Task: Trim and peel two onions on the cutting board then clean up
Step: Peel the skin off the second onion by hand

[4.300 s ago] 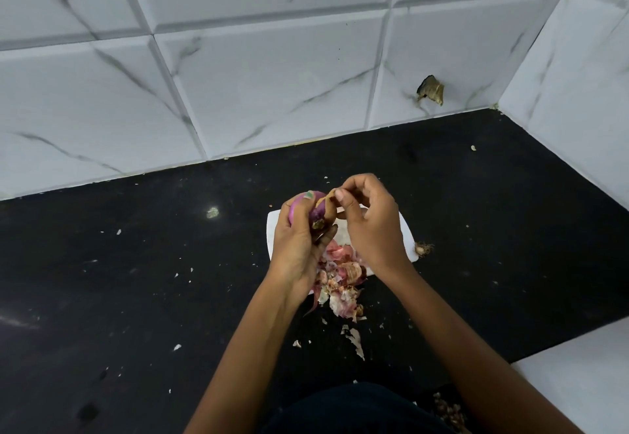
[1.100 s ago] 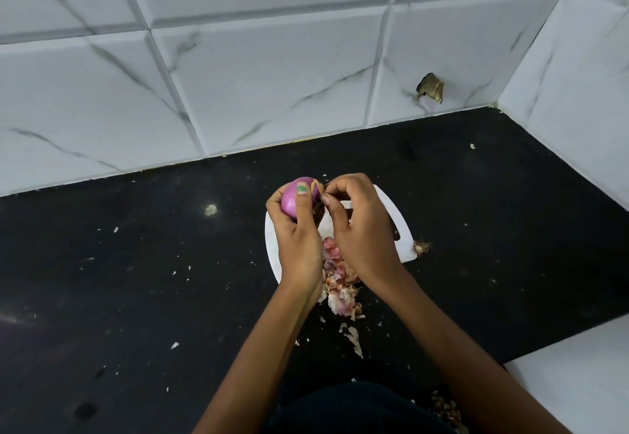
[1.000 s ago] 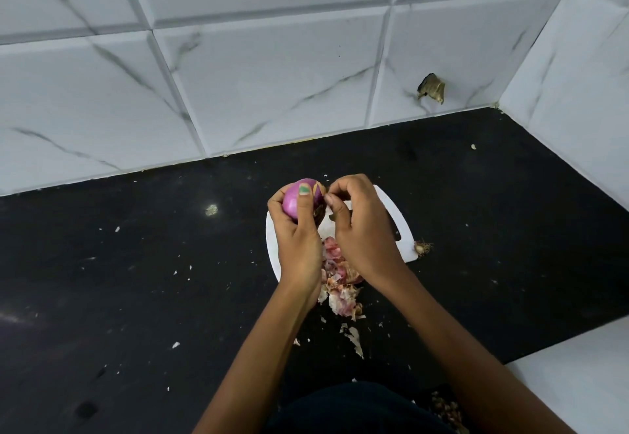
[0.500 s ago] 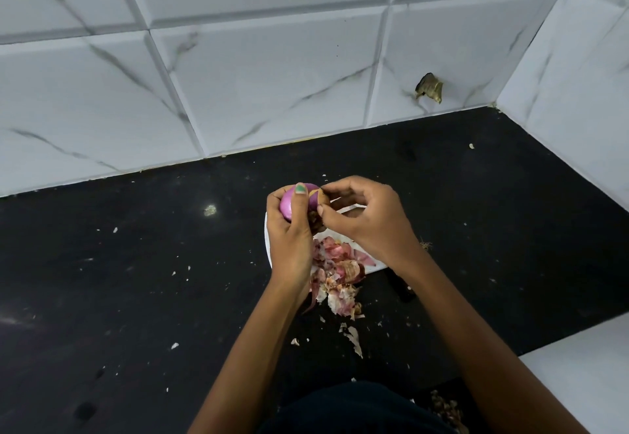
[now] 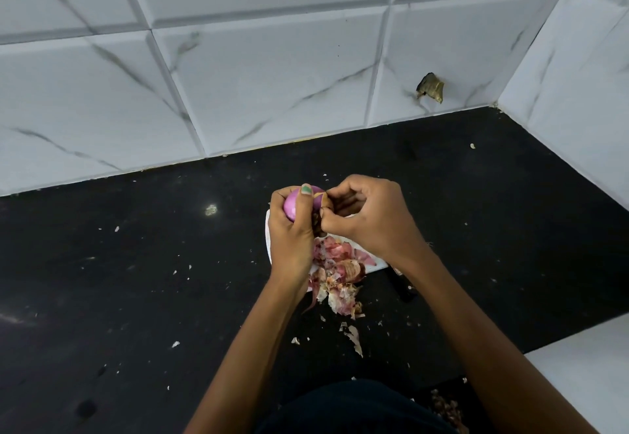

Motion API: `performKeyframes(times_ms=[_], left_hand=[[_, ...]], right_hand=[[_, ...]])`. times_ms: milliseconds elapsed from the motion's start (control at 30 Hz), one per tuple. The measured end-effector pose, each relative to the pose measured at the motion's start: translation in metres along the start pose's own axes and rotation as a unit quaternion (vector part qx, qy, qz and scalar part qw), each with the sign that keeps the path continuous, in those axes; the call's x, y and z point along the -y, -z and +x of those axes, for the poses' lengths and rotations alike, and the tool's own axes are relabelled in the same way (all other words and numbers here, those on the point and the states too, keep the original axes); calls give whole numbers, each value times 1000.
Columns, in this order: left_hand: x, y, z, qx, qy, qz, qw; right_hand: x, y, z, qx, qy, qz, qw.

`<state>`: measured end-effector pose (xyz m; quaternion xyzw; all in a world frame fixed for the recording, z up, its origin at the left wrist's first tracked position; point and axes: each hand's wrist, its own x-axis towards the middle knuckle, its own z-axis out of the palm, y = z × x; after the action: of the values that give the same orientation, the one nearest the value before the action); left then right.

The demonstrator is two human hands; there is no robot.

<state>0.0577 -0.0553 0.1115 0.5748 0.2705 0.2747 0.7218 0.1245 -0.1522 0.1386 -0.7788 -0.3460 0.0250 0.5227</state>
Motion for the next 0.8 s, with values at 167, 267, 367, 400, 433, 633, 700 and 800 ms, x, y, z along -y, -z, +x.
performKeyframes(times_ms=[167, 267, 367, 400, 433, 633, 700, 800], left_hand=[[0, -1, 0, 7, 1, 2, 1000], [0, -1, 1, -5, 18, -12, 1000], [-2, 0, 1, -8, 28, -32, 999], [-3, -1, 0, -8, 31, -39, 999], [-4, -1, 0, -8, 33, -44, 998], [-9, -1, 0, 8, 85, -101, 991], [-10, 0, 1, 14, 119, -141, 983], [-12, 2, 1, 38, 162, -188, 968]], right_hand=[[-6, 0, 0, -37, 13, -20, 999], [-4, 0, -2, -20, 5, 17, 1000], [-1, -4, -6, -9, -11, 76, 997], [-1, -6, -8, -10, -10, 75, 997], [-1, -8, -9, -16, -9, 69, 997], [-4, -13, -6, -75, -33, 80, 993], [-3, -13, -3, -82, -70, 121, 987], [-1, -11, 0, -88, -110, 191, 971]])
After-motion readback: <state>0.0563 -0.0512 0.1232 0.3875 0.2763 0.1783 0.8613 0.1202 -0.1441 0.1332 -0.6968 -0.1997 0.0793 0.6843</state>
